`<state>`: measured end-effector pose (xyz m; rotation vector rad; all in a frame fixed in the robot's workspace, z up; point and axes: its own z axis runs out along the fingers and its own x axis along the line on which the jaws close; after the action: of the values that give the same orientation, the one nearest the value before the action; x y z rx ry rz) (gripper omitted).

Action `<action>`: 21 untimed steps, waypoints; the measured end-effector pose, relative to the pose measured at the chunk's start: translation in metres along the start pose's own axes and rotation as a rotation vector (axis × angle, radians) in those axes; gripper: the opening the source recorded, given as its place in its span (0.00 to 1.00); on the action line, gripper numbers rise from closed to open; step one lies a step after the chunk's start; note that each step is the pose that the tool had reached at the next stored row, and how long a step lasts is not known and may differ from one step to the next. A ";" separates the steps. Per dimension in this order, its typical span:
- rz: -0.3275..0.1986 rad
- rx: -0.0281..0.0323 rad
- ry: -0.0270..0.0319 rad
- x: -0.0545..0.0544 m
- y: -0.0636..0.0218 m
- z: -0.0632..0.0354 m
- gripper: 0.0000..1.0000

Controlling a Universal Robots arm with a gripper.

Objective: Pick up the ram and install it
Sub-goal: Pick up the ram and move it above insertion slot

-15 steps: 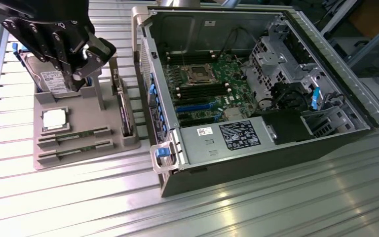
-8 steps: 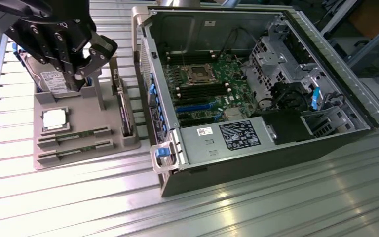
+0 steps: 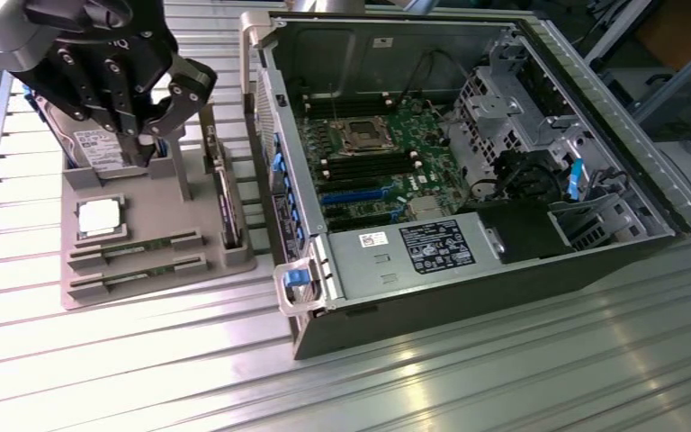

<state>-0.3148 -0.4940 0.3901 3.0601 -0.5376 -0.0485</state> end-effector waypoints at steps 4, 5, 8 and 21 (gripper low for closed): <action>-0.057 -0.0014 0.0022 0.000 0.0000 0.0000 0.11; -0.072 -0.0018 0.0028 0.000 0.0000 0.0000 0.11; -0.119 -0.0030 0.0046 0.000 0.0000 0.0000 0.11; 0.084 0.0021 -0.0033 0.000 -0.0002 0.0046 0.11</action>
<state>-0.3147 -0.4940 0.3855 3.0360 -0.6665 -0.0507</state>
